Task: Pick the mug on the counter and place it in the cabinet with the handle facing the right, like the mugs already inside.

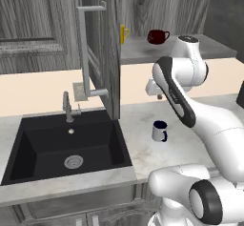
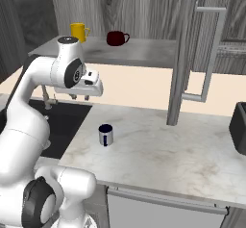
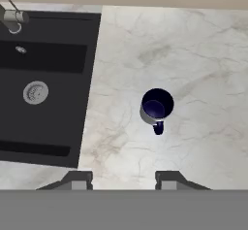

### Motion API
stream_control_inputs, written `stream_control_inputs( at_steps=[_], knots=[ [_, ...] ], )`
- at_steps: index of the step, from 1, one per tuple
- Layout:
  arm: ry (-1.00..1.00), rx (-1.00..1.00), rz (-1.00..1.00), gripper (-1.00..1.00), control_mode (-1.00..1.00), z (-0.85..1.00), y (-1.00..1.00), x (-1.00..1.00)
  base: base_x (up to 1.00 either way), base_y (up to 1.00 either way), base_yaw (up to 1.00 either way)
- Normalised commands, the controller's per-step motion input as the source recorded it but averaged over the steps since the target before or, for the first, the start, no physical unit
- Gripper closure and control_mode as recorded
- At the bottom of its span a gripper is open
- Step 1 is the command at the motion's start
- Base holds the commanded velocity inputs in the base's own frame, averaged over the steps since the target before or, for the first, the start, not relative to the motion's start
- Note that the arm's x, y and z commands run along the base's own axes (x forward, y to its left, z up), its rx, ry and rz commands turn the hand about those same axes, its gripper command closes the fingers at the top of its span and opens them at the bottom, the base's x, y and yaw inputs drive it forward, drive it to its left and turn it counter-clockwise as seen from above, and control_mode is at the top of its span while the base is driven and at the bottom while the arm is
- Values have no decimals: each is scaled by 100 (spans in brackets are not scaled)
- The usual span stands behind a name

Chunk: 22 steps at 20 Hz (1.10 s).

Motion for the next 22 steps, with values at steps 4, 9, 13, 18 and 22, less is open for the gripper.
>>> stream_control_inputs(
  at_steps=[4, 9, 13, 18, 22],
  knots=[
    [0, 0, 0, -100, -100, 0, 0, -13, 0, 0, 0],
    [-2, 0, 0, -100, -100, 0, 0, -38, 0, 0, 0],
    [-12, 0, 0, -100, -100, -3, 0, -49, 0, 0, 0],
    [-16, 0, 0, -100, -100, -18, 0, -30, 0, 0, 0],
    [-14, 0, 0, -100, -100, -31, 0, -8, 0, 0, 0]
  ],
)
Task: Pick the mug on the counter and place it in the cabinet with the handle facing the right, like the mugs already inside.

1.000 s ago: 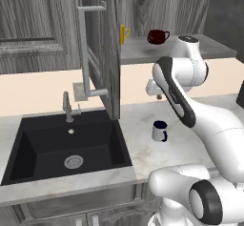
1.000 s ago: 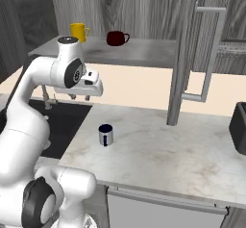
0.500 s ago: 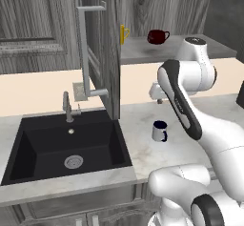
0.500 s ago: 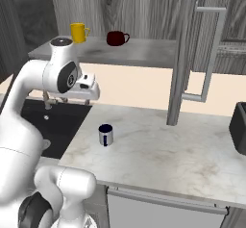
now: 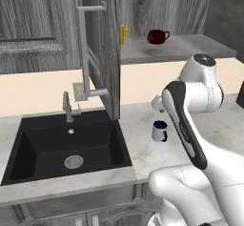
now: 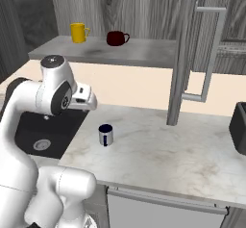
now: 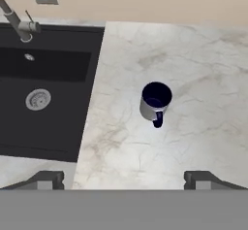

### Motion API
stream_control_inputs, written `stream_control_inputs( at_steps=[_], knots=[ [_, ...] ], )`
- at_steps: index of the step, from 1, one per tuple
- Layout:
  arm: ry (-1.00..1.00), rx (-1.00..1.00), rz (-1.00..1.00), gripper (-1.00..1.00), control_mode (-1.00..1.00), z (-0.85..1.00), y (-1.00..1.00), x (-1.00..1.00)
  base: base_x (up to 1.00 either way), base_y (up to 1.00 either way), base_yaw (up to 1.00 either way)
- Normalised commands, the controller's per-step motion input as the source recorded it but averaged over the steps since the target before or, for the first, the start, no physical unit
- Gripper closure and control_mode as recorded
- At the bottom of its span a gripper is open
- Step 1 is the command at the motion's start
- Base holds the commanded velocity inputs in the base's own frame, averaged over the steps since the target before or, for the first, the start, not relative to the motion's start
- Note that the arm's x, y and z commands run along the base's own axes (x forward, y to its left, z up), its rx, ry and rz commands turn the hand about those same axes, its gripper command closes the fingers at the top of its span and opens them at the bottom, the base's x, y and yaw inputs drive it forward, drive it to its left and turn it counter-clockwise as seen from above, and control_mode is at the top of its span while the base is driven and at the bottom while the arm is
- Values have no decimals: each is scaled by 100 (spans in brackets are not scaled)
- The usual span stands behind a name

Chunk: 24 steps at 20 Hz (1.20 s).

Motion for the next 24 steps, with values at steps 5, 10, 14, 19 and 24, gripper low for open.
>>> stream_control_inputs(
  at_steps=[5, 10, 14, 19, 24],
  knots=[
    [-8, 0, 0, -100, -100, -28, -3, 0, 0, 0, 0],
    [-2, 0, 0, -100, -100, -23, -11, 0, 0, 0, 0],
    [0, 5, 0, -100, -100, -24, -24, 0, 0, 0, 0],
    [0, 9, 0, -100, -100, -29, -28, 0, 0, 0, 0],
    [0, 8, 1, -100, -100, -37, -19, 2, 0, 0, 0]
  ],
)
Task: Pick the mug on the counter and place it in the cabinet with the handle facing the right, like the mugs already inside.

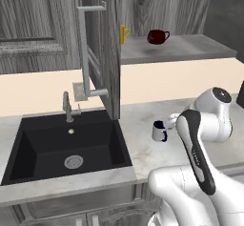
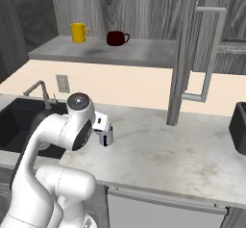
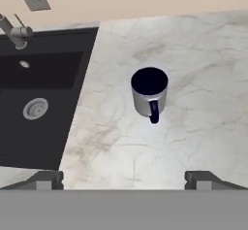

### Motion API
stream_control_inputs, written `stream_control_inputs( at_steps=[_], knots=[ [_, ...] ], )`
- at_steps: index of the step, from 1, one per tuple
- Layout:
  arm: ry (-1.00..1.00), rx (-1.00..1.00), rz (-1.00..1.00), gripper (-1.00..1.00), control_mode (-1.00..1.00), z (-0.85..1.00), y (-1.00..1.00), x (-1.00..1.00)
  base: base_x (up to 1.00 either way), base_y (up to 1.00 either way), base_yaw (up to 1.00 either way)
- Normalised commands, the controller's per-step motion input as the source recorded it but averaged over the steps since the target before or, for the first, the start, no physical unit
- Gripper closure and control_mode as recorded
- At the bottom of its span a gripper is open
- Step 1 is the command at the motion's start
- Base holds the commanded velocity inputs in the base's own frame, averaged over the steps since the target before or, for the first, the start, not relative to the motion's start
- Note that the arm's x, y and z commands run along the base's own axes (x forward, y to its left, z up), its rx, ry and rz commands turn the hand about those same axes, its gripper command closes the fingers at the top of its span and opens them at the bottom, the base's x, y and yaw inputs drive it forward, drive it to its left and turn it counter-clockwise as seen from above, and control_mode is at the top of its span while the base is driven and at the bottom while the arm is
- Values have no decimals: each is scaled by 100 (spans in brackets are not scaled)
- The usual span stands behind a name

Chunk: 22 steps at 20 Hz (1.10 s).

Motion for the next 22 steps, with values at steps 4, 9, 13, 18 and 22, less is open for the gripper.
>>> stream_control_inputs(
  at_steps=[4, 9, 13, 18, 22],
  knots=[
    [0, 4, 0, -100, -100, -35, -11, 4, 0, 0, 0],
    [0, 0, 0, -100, -100, -31, -6, 7, 0, 0, 0],
    [0, 0, 0, -100, -100, -26, -7, 9, 0, 0, 0],
    [0, 0, 0, -100, -100, -8, -10, 8, 0, 0, 0],
    [0, 0, 0, -100, -100, -10, -8, 15, 0, 0, 0]
  ],
)
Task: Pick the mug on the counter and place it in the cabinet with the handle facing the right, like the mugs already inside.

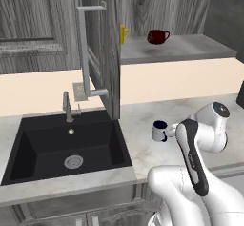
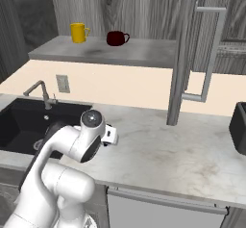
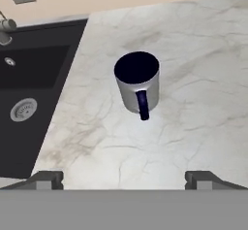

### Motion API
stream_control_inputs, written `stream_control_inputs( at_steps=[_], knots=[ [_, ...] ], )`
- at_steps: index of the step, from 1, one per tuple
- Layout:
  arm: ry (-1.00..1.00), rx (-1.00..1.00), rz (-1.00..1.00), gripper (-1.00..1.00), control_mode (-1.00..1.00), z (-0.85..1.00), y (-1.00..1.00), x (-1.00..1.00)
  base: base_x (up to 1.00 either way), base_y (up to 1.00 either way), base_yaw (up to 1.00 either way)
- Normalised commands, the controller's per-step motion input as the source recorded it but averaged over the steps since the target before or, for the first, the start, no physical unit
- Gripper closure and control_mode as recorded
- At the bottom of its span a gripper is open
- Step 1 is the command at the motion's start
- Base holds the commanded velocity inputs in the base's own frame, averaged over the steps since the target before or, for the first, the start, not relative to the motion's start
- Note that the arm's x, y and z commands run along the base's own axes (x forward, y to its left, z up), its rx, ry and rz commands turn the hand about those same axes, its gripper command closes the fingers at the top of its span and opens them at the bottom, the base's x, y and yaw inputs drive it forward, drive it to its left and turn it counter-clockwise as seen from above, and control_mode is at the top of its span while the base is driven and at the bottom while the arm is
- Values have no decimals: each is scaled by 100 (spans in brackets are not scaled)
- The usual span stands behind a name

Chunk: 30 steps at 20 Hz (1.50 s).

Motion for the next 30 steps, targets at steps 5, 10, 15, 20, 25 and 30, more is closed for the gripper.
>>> stream_control_inputs(
  at_steps=[5, 10, 15, 20, 25, 30],
  knots=[
    [0, 0, 0, -100, -100, -22, -5, 28, 0, 0, 0],
    [0, 0, 1, -100, -100, -33, -1, 38, 0, 0, 0],
    [0, 0, 1, -100, -100, -38, 0, 38, 0, 0, 0],
    [0, 0, 2, -100, -100, -45, 0, 26, 0, 0, 0],
    [0, 0, 5, -100, -100, -51, 0, 14, 0, 0, 0],
    [0, 0, 6, -100, -100, -41, 0, 7, 0, 0, 0]
  ],
)
